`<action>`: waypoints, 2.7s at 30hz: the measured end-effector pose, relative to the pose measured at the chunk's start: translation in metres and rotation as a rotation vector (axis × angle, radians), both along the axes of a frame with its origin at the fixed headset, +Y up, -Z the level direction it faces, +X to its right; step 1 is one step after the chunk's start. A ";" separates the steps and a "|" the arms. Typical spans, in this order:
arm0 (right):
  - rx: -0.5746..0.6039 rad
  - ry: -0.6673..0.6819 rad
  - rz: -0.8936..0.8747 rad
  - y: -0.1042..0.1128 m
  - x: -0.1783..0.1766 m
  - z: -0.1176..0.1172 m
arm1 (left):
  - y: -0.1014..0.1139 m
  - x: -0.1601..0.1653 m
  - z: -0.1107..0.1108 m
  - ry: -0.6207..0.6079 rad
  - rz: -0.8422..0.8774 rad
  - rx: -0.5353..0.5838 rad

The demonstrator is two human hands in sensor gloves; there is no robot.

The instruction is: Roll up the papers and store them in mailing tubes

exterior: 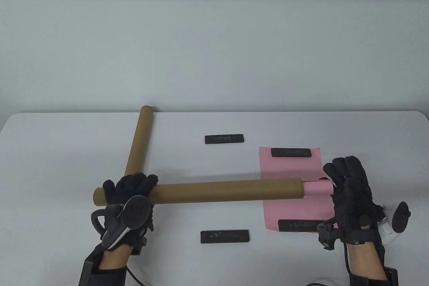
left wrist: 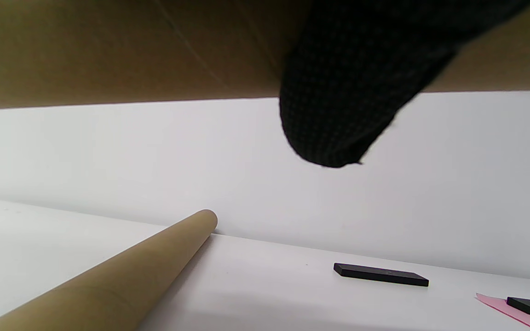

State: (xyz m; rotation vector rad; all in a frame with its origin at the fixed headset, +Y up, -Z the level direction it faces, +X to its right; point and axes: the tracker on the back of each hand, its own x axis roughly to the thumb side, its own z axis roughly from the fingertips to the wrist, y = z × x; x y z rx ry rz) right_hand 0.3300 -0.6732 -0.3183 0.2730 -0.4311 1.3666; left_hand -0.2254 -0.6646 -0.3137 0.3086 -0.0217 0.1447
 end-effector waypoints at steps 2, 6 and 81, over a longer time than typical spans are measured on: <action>0.015 -0.001 0.156 0.004 -0.009 0.000 | -0.001 0.003 0.000 -0.008 -0.010 -0.003; 0.028 0.144 0.368 0.002 -0.055 0.001 | -0.001 0.011 0.002 -0.032 -0.032 -0.002; 0.115 0.104 0.666 0.030 -0.040 0.018 | -0.001 -0.007 -0.002 -0.038 0.010 -0.028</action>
